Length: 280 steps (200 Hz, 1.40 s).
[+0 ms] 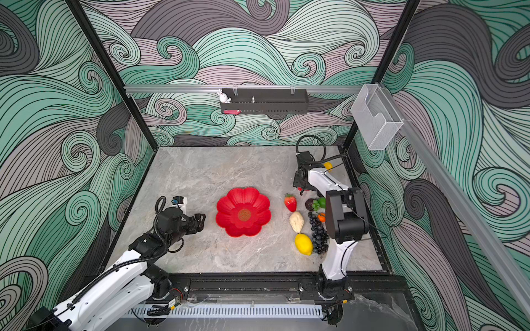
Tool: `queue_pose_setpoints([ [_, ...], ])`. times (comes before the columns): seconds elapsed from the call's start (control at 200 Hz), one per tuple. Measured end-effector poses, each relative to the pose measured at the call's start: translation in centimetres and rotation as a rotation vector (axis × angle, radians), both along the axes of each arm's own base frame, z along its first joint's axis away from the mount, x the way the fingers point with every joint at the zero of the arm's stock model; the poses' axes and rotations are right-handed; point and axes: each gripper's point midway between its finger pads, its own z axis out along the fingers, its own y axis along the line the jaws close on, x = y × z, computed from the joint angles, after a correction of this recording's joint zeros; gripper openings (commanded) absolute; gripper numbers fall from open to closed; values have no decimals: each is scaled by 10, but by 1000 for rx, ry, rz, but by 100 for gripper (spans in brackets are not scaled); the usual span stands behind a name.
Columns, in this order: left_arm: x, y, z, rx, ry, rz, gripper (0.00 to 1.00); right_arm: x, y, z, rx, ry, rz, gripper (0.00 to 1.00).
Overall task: Place and organize the fake fruits in the fruit bowl
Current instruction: 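Grasp the red apple with the right gripper and carry it over the bowl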
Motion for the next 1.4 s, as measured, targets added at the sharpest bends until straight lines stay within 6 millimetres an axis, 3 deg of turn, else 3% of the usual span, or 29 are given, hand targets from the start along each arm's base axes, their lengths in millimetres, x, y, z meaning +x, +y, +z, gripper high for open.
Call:
queue_pose_setpoints([
  [0.185,2,-15,-5,-56,68,-28,82,-22,57,62,16,-185,202,64],
  [0.385,14,-55,33,-245,110,-104,82,-64,128,107,72,-368,485,64],
  [0.565,23,-98,91,-400,116,-268,82,-108,173,109,128,-460,696,61],
  [0.685,19,-118,113,-474,132,-373,82,-133,198,106,158,-507,808,60],
  [0.851,3,-132,117,-523,178,-462,82,-165,236,109,189,-578,957,59],
  [0.996,-7,-140,120,-549,203,-512,84,-182,262,122,212,-644,1038,59],
  [1.401,-16,-150,114,-591,266,-558,84,-202,291,130,243,-704,1112,59],
])
